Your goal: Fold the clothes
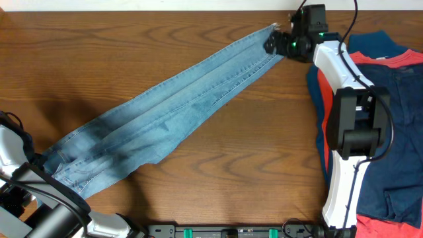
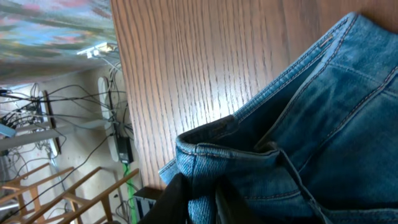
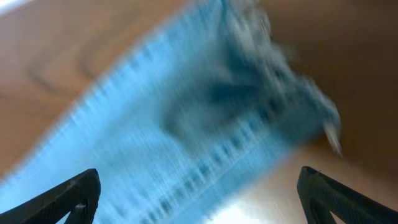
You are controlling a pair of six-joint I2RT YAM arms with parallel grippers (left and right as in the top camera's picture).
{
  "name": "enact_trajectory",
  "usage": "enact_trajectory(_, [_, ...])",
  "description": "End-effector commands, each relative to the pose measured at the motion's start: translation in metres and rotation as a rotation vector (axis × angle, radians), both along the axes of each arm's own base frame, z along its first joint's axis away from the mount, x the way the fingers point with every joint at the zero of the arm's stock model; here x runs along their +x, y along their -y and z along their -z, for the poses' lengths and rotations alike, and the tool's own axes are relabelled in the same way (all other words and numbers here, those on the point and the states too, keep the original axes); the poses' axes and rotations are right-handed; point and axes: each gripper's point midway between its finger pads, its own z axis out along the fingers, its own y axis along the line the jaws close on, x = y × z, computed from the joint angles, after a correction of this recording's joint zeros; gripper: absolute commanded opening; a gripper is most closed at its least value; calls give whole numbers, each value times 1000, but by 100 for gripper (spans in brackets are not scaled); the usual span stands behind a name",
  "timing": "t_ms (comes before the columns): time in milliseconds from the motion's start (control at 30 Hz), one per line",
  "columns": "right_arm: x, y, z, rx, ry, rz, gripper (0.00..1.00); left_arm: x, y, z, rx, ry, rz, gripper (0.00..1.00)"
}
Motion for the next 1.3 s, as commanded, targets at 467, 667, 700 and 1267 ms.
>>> enact_trajectory(467, [-5,23,-9,-87,4,-13,99,25,6,-45,-62,161,48,70])
enact_trajectory(667, [-5,23,-9,-88,3,-12,99,23,22,-26,-130,179,18,44])
enact_trajectory(700, [-6,23,-9,-88,2,-11,99,22,24,-20,-134,177,8,44])
enact_trajectory(1267, [2,26,13,-36,-38,107,99,12,38,78,-80,236,3,6])
